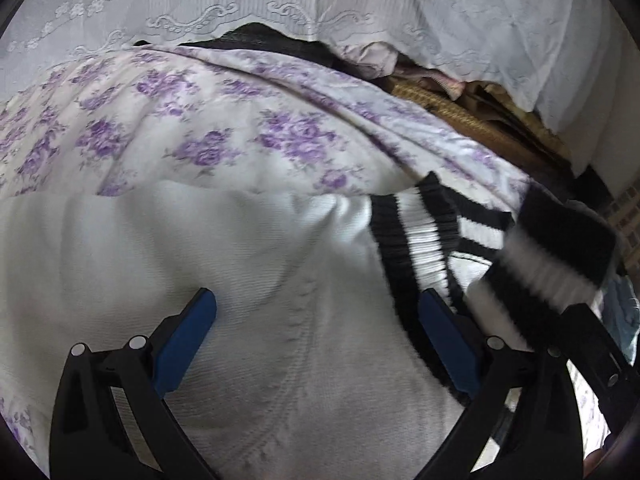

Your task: Fold small clothes

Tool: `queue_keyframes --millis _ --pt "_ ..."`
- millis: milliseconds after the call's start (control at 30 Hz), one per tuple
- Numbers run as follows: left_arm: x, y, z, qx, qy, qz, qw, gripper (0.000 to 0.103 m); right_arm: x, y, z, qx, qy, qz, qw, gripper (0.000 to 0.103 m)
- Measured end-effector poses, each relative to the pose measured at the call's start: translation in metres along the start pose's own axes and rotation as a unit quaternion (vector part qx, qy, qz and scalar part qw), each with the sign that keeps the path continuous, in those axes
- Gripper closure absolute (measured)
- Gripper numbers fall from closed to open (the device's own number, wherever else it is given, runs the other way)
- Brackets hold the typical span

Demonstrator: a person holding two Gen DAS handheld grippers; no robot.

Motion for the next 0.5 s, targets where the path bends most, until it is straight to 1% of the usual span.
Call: queue_keyframes --millis 67,100,200,267,333,400,500 --pt "-0.004 0.001 0.001 0.007 0.01 0.001 0.9999 0.004 0.003 -0.002 -0.001 -0.003 0.021 -0.015 1.0 0.079" --pt "-0.006 0.001 0.002 0.008 0.01 0.005 0.9999 0.004 0.004 -0.003 0.001 -0.005 0.031 -0.023 0.999 0.074" --pt "-0.011 0.002 0.006 0.003 -0.008 0.026 0.9996 0.004 0.003 -0.003 0.011 0.001 0.037 -0.027 0.999 0.074" --pt "-0.012 0.002 0.012 -0.007 -0.03 0.036 0.9989 0.004 0.002 -0.001 0.025 0.01 0.033 -0.016 0.999 0.074" --pt "-0.01 0.0 0.018 -0.014 -0.054 0.042 0.9976 0.004 0.005 0.0 0.041 0.02 0.02 -0.006 1.0 0.074" --pt "-0.005 -0.004 0.023 -0.022 -0.078 0.041 0.9959 0.004 0.016 0.002 0.058 0.031 -0.008 -0.003 0.999 0.074" --pt "-0.001 -0.012 0.024 -0.032 -0.083 0.027 0.9957 0.004 0.044 0.0 0.08 0.037 -0.06 -0.017 0.997 0.074"
Point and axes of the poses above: each gripper's, at about its wrist camera, not at the fingertips, and z roughly against the way its jaws point, x to its right, y to its top, the point moved 7 cm from there along -z, roughly the way its jaws point, and after that the axes turned 10 degrees about z, right-handed, at the moved point
